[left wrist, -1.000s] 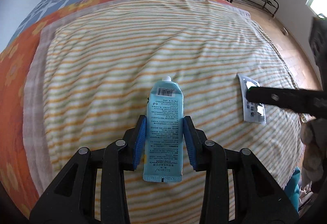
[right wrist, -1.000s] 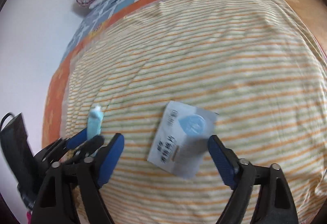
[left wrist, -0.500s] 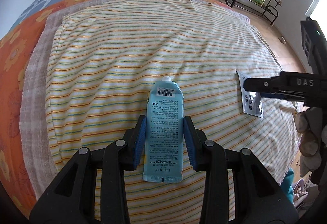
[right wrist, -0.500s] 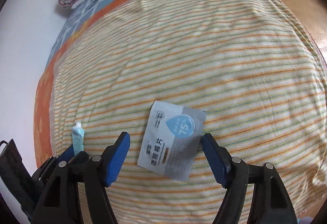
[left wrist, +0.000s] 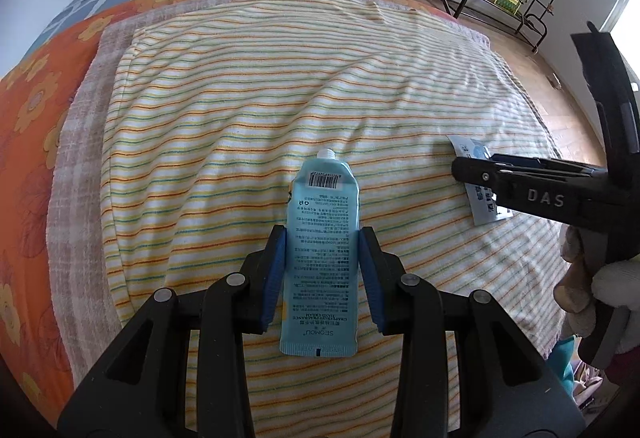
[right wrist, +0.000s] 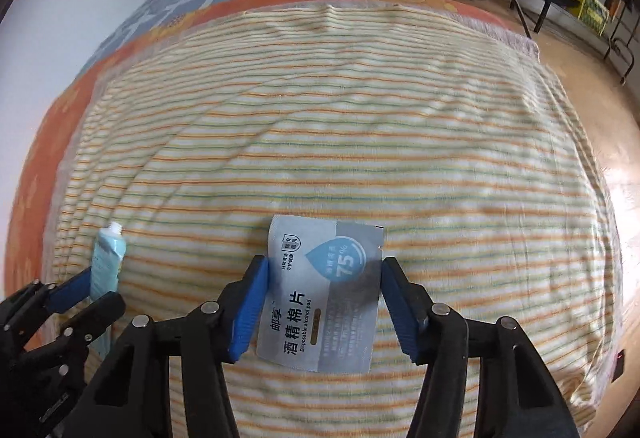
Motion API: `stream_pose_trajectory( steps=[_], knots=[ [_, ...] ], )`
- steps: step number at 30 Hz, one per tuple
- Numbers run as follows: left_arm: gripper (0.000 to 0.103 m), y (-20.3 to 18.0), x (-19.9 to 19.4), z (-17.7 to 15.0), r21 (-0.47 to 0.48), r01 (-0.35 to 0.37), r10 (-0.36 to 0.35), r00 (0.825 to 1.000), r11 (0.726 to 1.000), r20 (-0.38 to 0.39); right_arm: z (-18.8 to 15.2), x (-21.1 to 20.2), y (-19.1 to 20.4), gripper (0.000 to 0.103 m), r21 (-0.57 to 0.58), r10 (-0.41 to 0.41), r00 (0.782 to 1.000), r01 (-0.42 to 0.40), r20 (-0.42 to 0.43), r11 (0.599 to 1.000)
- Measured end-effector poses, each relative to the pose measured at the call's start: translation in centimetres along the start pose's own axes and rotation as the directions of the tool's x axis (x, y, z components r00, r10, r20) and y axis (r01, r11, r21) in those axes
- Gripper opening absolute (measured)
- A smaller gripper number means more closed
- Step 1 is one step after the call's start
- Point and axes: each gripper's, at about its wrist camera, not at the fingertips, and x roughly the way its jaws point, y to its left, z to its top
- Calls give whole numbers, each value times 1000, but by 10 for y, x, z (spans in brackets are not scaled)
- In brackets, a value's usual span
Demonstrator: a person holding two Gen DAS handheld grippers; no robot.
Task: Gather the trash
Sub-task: 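Grasp the white alcohol wipe packet with the right gripper while the left holds the tube, then carry the tube and wipe packet over the blue basket with both grippers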
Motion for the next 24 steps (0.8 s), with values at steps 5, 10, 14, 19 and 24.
stream_pose_trajectory(
  steps=[5, 10, 14, 19, 24],
  knots=[
    [36, -8, -12, -4, 7, -1, 1, 1000, 1000, 10, -14, -13, -6, 58, -3, 53, 999, -53, 7, 999],
    [36, -19, -27, -10, 23, 0, 0, 1000, 1000, 19, -31, -30, -5, 58, -25, 91, 995, -90, 33, 996],
    [36, -31, -40, -17, 39, 1, -2, 1000, 999, 27, -44, -49, -5, 58, -49, 111, 992, -108, 64, 993],
    [36, -46, -54, -31, 52, 3, -4, 1000, 999, 31, -61, -73, -10, 58, -52, 140, 985, -136, 99, 989],
    [36, -63, -74, -46, 81, 4, -8, 999, 997, 44, -82, -97, -13, 58, -82, 153, 980, -143, 126, 986]
  ],
)
